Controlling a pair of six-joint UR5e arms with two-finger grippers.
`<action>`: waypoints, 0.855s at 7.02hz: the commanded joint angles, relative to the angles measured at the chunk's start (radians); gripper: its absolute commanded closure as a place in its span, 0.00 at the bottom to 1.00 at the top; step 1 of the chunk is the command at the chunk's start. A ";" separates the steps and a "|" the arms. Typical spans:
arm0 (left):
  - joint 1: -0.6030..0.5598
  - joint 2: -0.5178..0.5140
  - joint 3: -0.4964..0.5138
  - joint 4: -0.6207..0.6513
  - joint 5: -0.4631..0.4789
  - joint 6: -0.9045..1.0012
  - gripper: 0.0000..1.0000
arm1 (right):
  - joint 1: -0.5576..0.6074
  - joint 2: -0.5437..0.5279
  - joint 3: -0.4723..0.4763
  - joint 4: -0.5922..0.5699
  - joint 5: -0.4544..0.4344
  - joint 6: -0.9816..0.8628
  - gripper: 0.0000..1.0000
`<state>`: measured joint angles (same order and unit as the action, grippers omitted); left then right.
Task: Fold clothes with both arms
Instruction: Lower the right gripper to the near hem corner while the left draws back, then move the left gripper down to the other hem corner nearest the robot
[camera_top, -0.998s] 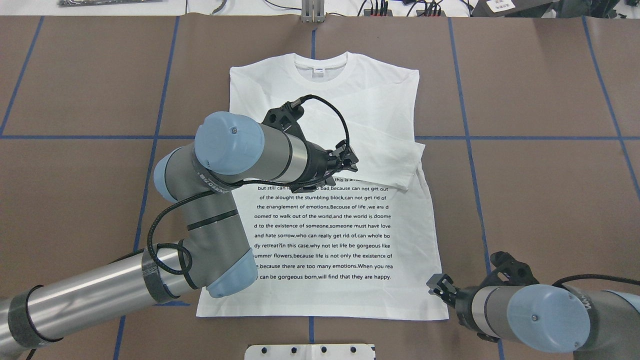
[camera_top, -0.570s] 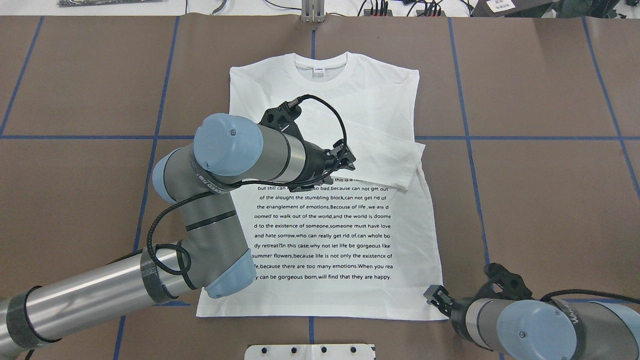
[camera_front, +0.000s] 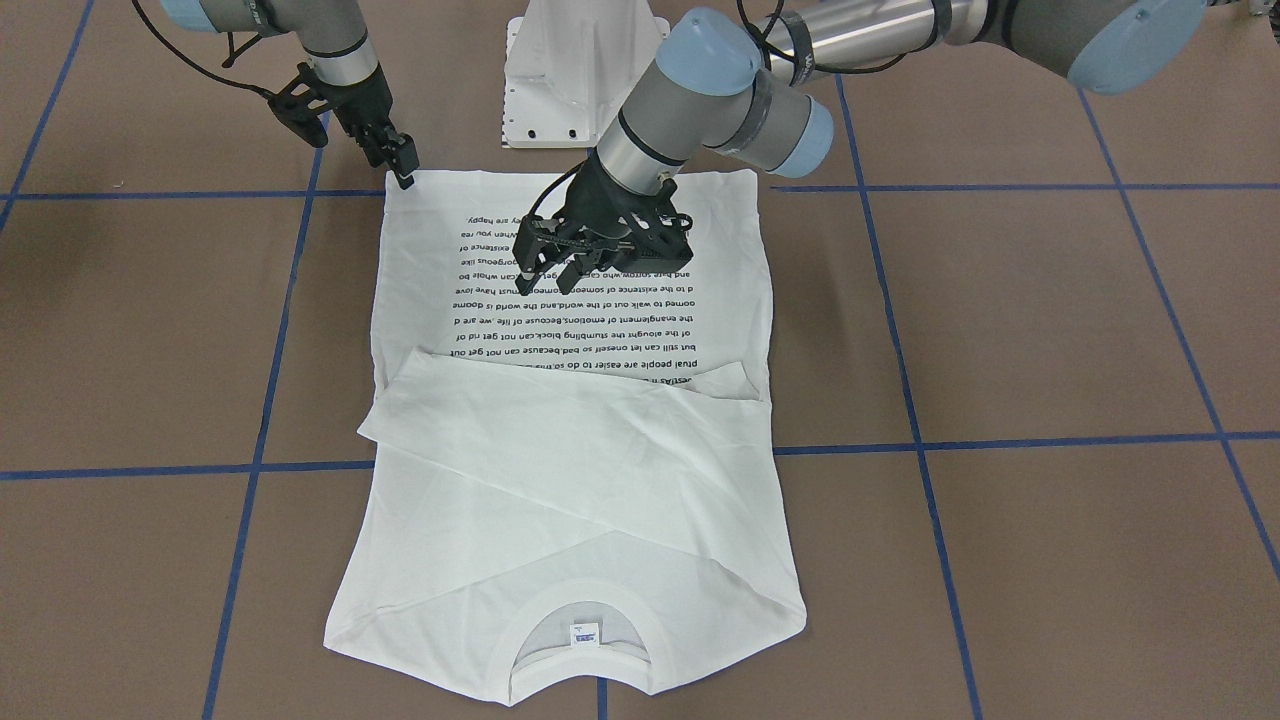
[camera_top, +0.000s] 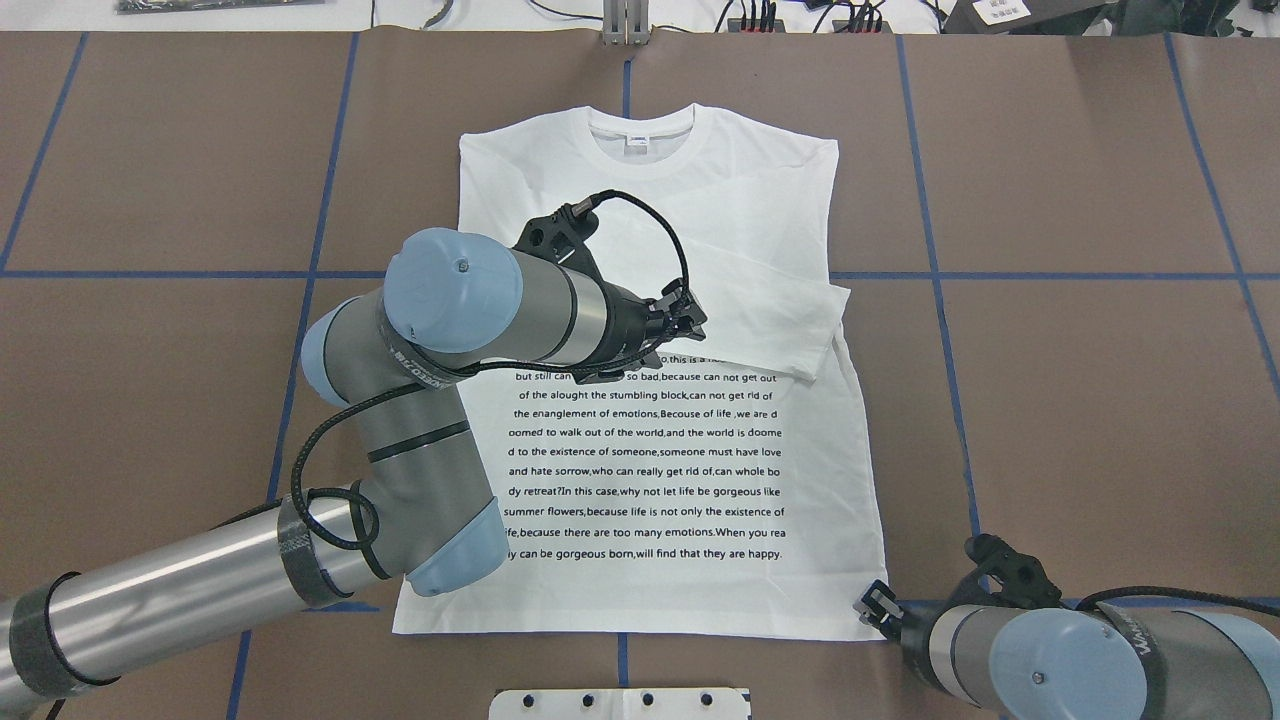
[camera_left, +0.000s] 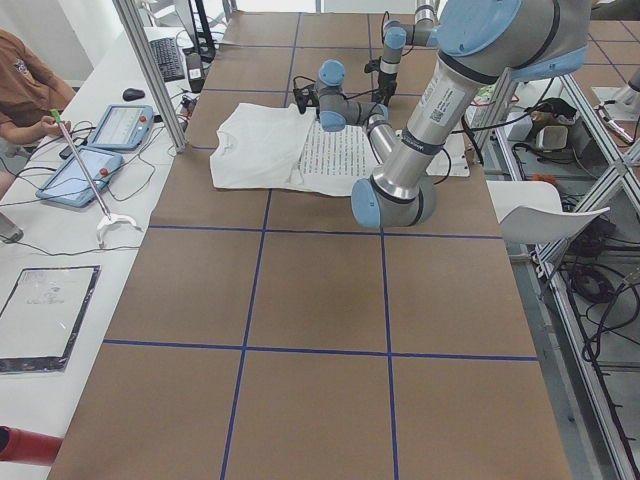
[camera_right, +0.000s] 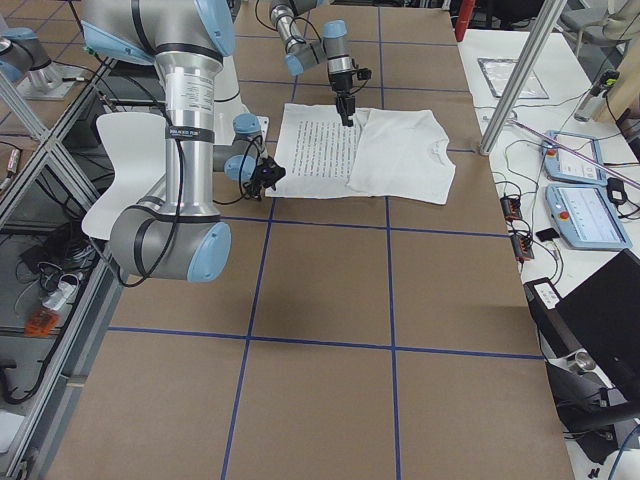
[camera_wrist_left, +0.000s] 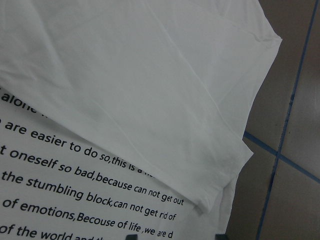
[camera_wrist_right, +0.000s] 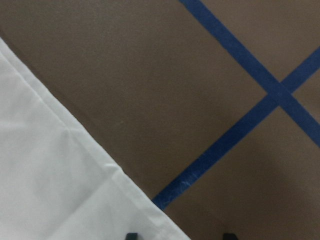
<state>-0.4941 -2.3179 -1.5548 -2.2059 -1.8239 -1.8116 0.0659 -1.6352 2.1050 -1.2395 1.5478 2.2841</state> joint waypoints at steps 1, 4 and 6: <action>0.000 0.005 -0.004 0.000 0.000 0.000 0.39 | -0.009 0.000 0.007 0.000 0.000 0.000 1.00; -0.001 0.026 -0.046 0.009 0.011 -0.002 0.39 | -0.014 -0.003 0.024 -0.002 0.002 -0.002 1.00; 0.078 0.154 -0.233 0.195 0.056 -0.014 0.39 | -0.009 -0.006 0.050 -0.003 0.002 -0.002 1.00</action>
<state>-0.4695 -2.2325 -1.6874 -2.1252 -1.8021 -1.8195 0.0552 -1.6402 2.1438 -1.2420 1.5505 2.2826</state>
